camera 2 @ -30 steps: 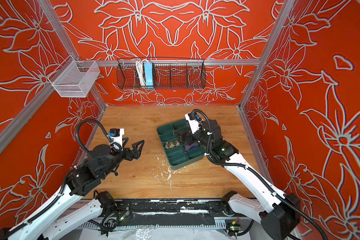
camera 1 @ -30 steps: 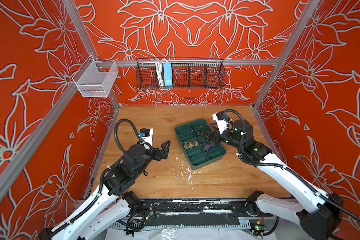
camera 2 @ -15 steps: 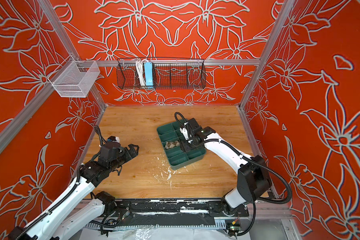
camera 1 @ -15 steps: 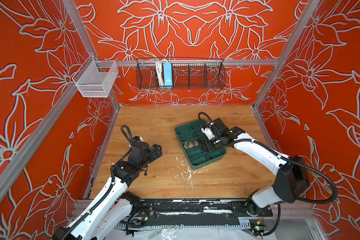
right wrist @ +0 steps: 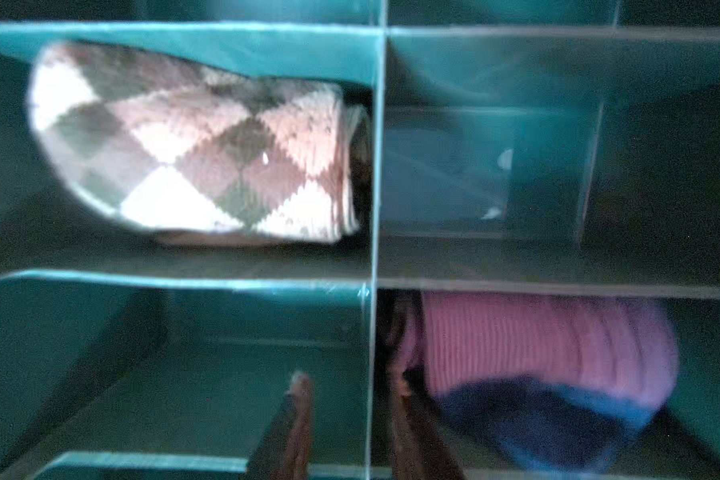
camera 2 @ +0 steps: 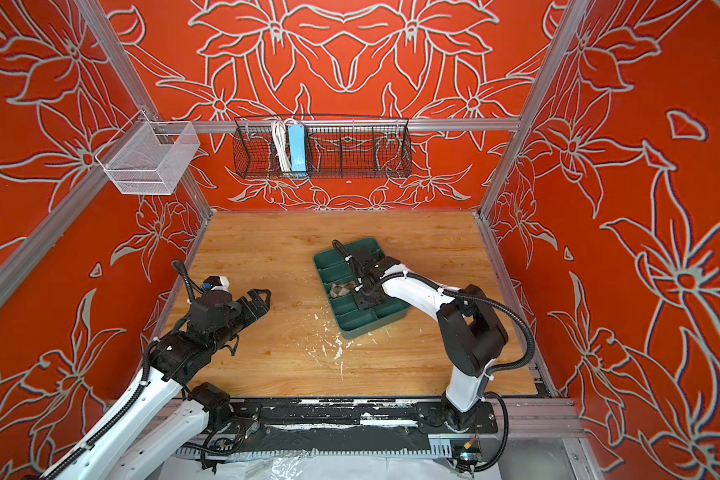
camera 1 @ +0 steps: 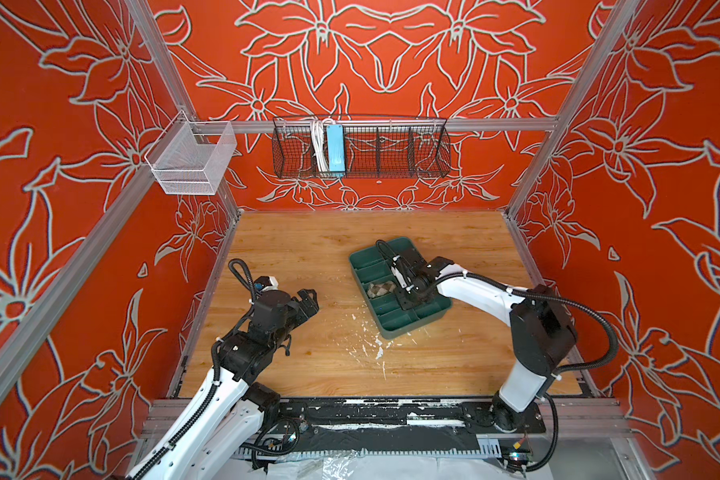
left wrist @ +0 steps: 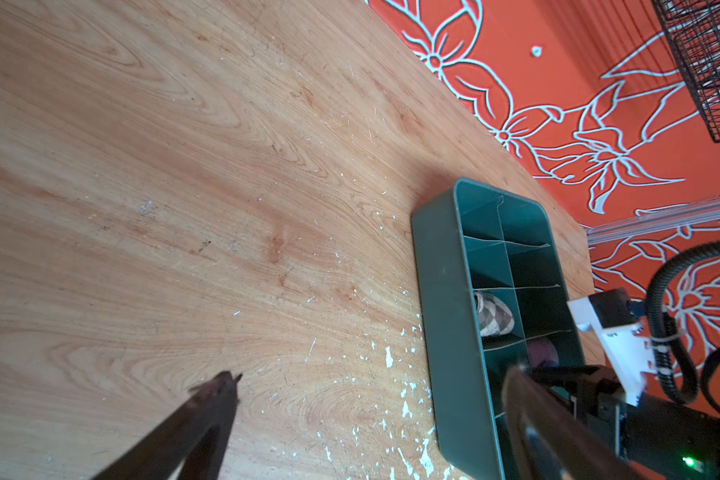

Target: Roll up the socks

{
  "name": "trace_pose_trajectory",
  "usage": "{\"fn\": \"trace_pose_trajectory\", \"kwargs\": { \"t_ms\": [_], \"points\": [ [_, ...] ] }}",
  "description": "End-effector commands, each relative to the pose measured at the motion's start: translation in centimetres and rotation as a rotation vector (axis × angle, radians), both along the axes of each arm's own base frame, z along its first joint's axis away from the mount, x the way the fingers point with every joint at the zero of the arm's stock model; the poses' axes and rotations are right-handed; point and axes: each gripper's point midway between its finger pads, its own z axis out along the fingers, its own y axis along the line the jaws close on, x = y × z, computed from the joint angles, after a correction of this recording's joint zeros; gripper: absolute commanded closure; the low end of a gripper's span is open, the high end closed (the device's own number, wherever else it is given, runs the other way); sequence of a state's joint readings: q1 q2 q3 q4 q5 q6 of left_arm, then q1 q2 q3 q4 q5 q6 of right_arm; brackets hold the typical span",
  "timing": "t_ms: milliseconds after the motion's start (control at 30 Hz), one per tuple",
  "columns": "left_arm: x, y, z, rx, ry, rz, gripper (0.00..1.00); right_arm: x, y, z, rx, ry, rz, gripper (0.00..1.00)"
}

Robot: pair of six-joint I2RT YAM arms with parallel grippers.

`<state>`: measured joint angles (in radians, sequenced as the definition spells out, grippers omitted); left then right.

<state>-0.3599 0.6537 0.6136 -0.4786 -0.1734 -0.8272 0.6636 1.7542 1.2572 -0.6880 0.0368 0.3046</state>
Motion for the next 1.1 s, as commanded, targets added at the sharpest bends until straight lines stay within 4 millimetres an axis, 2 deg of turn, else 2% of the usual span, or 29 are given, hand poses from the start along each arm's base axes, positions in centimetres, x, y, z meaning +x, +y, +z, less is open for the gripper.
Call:
{"fn": "trace_pose_trajectory", "kwargs": {
  "t_ms": [0,100,133,400,600,833,1067],
  "points": [
    [0.3,0.5,0.2,0.015,-0.026,0.022,0.02,0.4,-0.9,0.0,-0.056,-0.025,-0.099,0.83],
    [0.6,0.4,0.6,0.035,-0.040,0.007,0.02,0.5,-0.7,0.3,-0.048,-0.039,-0.152,0.99],
    [0.6,0.4,0.8,0.044,-0.045,0.001,0.02,0.6,-0.6,0.4,-0.037,-0.046,-0.175,1.00],
    [1.1,0.3,2.4,0.118,-0.102,-0.053,0.02,1.5,1.5,1.8,0.151,-0.066,-0.386,1.00],
    [1.1,0.3,3.9,0.202,-0.122,-0.105,0.02,2.8,4.8,1.9,0.318,-0.076,-0.504,1.00],
    [0.5,0.8,4.9,0.250,-0.154,-0.116,0.02,3.4,10.3,1.9,0.267,-0.077,-0.417,1.00],
    [-0.2,1.4,4.7,0.272,-0.139,-0.107,0.03,3.9,11.4,1.8,0.249,-0.116,-0.422,0.99]
  ]
}}
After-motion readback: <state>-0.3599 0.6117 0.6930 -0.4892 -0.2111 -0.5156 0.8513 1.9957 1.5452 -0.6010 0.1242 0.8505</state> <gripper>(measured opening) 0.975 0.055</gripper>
